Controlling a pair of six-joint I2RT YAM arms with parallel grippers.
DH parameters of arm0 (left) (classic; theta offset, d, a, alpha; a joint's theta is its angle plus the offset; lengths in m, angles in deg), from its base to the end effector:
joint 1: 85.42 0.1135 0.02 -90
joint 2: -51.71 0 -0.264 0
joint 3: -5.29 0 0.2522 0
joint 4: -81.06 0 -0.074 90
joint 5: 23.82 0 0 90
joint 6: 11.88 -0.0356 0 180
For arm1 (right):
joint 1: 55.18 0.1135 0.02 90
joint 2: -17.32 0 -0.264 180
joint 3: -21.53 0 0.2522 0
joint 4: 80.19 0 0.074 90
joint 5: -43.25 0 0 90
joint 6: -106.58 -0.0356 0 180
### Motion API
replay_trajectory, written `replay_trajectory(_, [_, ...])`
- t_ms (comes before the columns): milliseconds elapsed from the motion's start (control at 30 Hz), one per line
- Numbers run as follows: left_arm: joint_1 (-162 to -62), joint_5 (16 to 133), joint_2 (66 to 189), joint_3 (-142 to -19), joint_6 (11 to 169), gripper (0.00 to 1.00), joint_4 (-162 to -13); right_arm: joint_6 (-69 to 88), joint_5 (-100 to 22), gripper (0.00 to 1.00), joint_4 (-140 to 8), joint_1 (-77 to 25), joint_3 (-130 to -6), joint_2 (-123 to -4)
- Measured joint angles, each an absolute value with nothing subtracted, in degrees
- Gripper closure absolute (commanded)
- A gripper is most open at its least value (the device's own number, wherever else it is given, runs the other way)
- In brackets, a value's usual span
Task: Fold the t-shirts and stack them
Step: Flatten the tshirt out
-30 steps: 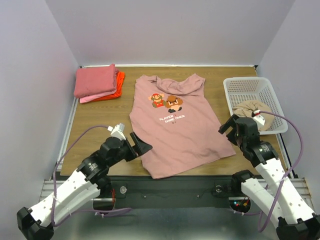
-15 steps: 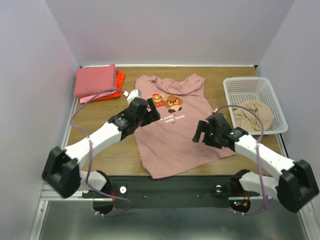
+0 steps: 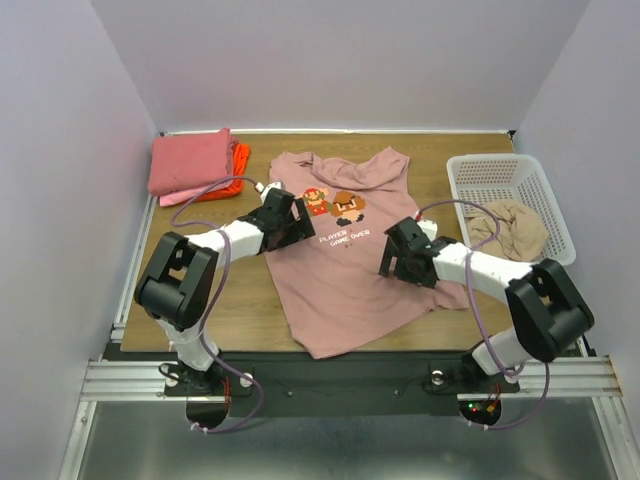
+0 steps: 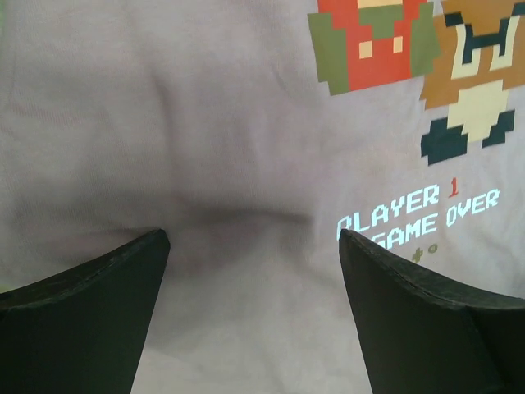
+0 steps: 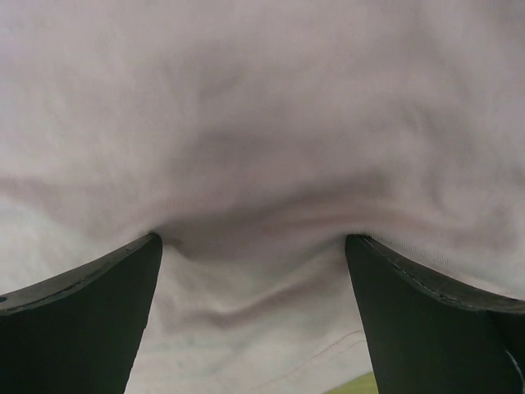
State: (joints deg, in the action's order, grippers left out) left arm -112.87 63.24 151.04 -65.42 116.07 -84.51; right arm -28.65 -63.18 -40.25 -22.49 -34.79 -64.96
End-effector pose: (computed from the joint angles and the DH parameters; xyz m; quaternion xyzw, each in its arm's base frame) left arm 0.3241 -0.1663 0.1784 -0.0941 0.9122 -0.1953 0.3478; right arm 0.2204 0.1295 0.1660 0.1354 0.9589 0.0213 0.2485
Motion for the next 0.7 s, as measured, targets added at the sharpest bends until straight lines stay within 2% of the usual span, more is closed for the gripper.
replay_trajectory(233, [-116.63,64.60,139.69,-49.33,120.62,0.02,-93.37,-24.50,-66.04,0.00,-42.07,-22.95,-44.63,-76.39])
replay_trajectory(500, [-137.39,72.51,123.32,-30.69,137.93,0.02,-101.76,-11.10,-62.89,0.00,-48.60,-23.67,-58.92,-89.42])
replay_trajectory(567, [-142.31,74.10,121.09,-29.49,140.77,0.02,-100.62,-6.99,-60.79,0.00,-50.18,-24.02,-63.29,-92.89])
replay_trajectory(700, [-145.48,73.56,118.62,-31.32,140.88,0.02,-92.23,0.53,-55.81,0.00,-53.80,-25.27,-73.06,-100.35])
